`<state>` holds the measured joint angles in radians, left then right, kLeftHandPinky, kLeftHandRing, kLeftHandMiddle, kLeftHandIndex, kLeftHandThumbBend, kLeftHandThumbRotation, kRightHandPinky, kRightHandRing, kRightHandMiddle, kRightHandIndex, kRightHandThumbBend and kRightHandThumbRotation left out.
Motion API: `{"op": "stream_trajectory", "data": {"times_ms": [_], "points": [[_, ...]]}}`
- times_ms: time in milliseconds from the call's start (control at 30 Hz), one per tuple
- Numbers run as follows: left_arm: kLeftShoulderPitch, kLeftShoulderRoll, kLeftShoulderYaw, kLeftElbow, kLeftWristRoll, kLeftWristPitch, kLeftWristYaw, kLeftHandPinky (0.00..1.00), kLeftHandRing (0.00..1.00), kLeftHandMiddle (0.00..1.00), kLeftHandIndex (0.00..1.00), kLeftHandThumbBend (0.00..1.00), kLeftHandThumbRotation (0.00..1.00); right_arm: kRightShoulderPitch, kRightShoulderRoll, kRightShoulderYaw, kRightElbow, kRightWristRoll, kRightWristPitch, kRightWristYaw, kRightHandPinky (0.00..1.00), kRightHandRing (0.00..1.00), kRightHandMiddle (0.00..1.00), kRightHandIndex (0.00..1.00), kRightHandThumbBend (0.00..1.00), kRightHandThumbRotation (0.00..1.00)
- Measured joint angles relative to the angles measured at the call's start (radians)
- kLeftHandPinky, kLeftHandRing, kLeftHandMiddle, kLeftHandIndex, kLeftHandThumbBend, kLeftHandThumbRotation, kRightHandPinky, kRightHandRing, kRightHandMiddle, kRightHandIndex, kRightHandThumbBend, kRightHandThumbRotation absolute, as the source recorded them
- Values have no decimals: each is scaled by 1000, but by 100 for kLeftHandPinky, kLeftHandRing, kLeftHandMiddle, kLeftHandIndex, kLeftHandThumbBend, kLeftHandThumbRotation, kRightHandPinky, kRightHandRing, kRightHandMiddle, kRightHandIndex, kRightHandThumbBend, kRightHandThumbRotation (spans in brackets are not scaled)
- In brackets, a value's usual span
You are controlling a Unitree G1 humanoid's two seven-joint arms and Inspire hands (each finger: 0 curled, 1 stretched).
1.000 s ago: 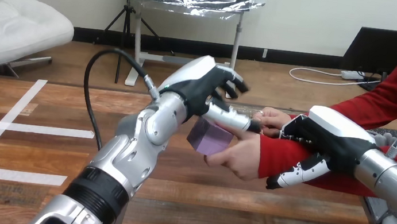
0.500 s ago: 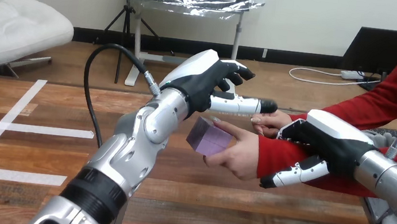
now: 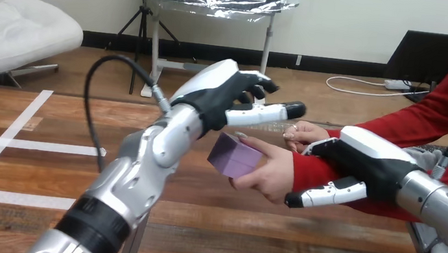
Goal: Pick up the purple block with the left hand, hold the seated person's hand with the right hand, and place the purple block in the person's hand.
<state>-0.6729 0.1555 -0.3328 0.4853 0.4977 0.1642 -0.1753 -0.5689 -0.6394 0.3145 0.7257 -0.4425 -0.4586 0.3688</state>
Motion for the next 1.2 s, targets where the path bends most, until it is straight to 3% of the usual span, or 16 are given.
{"op": "stream_trajectory", "data": {"times_ms": [200, 633, 767, 1000, 1200], "points": [[16, 18, 5, -15, -14, 0, 0, 83, 83, 82, 80, 81, 88, 10, 3, 0, -18, 2, 0, 10, 68, 79, 78, 78, 100, 83], [73, 40, 42, -72, -35, -4, 16, 70, 79, 79, 79, 80, 86, 23, 3, 0, -20, 2, -12, 15, 72, 83, 84, 84, 100, 98], [98, 40, 50, -99, -42, -4, 18, 69, 79, 79, 78, 81, 85, 29, 2, 0, -24, -3, -12, 13, 73, 84, 85, 85, 100, 99], [154, 39, 67, -165, -65, -4, 18, 67, 79, 79, 78, 81, 83, 47, -1, -2, -51, -13, -9, 4, 85, 88, 89, 88, 100, 100], [212, 38, 80, -245, -80, -5, 19, 67, 79, 79, 77, 77, 81, 67, -1, -9, -76, -28, -8, -41, 90, 88, 88, 87, 100, 100]]}}
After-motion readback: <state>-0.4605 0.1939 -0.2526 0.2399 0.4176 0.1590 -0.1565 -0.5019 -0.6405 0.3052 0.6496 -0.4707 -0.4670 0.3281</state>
